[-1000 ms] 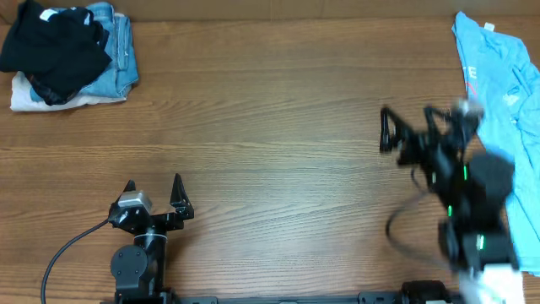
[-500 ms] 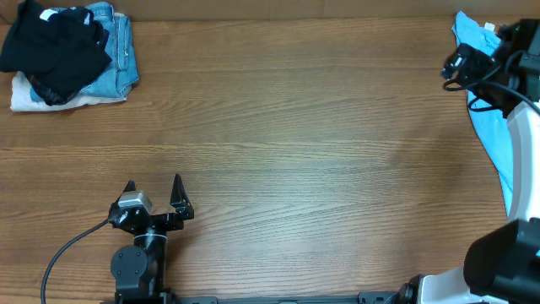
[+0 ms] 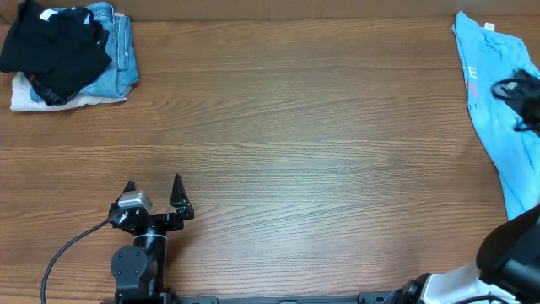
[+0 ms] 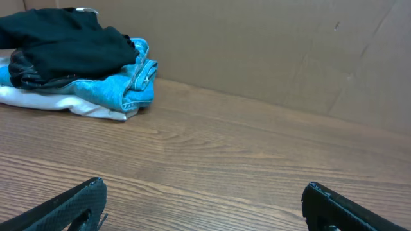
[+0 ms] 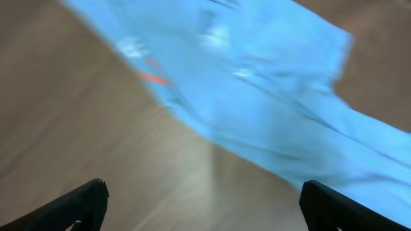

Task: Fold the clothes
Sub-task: 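Reach the right gripper to the light blue T-shirt at the right edge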

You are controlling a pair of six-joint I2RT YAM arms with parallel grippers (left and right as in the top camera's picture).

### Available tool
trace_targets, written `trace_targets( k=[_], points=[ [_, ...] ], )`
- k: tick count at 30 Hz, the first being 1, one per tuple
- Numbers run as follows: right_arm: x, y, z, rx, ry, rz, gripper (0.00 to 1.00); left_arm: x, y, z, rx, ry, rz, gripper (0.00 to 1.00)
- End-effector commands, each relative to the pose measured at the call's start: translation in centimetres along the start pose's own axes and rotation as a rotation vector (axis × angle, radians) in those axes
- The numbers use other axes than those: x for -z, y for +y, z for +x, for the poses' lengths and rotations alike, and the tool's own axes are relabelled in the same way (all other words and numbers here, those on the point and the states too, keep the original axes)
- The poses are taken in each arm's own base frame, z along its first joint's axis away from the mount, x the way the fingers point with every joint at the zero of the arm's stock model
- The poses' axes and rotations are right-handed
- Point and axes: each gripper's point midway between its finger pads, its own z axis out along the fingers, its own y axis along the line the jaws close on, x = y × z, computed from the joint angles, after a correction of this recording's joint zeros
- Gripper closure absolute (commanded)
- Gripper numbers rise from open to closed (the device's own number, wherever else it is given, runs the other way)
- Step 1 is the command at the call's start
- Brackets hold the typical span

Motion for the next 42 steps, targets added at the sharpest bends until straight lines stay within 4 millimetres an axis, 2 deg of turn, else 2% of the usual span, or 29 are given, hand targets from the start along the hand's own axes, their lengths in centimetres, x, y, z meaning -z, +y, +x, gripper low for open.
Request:
trace_targets(
  k=[1, 4, 11, 14, 22, 25, 26, 29, 37, 42],
  points=[
    [-1.0, -3.7, -0.8, -0.079, 0.01, 0.078, 0.0, 0.0, 0.4, -0.1, -0.025, -0.012, -0.018, 0.0],
    [-1.2, -5.1, -1.0, -0.112, 0.017, 0.081, 0.0, 0.0, 0.4, -0.1, -0.025, -0.012, -0.018, 0.0],
    [-1.6, -4.6, -0.1, -0.124, 0.054, 0.025, 0.0, 0.0, 0.4, -0.2, -0.025, -0.012, -0.018, 0.0],
    [-2.4, -4.9, 1.1, -0.126, 0.084, 0.033, 0.0, 0.0, 0.4, -0.2, -0.025, -0.012, -0.018, 0.0],
    [-4.3, -7.4, 4.2, -0.19, 0.155, 0.089, 0.0, 0.0, 0.4, -0.2, -0.025, -0.012, -0.018, 0.0],
    [-4.4, -9.4, 5.2, -0.258, 0.176, 0.159, 0.0, 0.0, 0.4, -0.2, -0.025, -0.012, -0.018, 0.0],
    [-4.3, -10.8, 5.7, -0.327, 0.18, 0.218, 0.0, 0.0, 0.4, -0.2, -0.025, -0.012, -0.018, 0.0],
    [-3.9, -13.3, 6.6, -0.476, 0.194, 0.289, 0.0, 0.0, 0.4, -0.2, -0.025, -0.012, -0.018, 0.0],
    [-2.6, -18.2, 8.6, -0.654, 0.248, 0.368, 0.0, 0.0, 0.4, -0.2, -0.025, -0.012, -0.018, 0.0],
    [-2.1, -20.4, 9.5, -0.716, 0.262, 0.391, 0.0, 0.0, 0.4, -0.1, -0.025, -0.012, -0.018, 0.0]
  ],
)
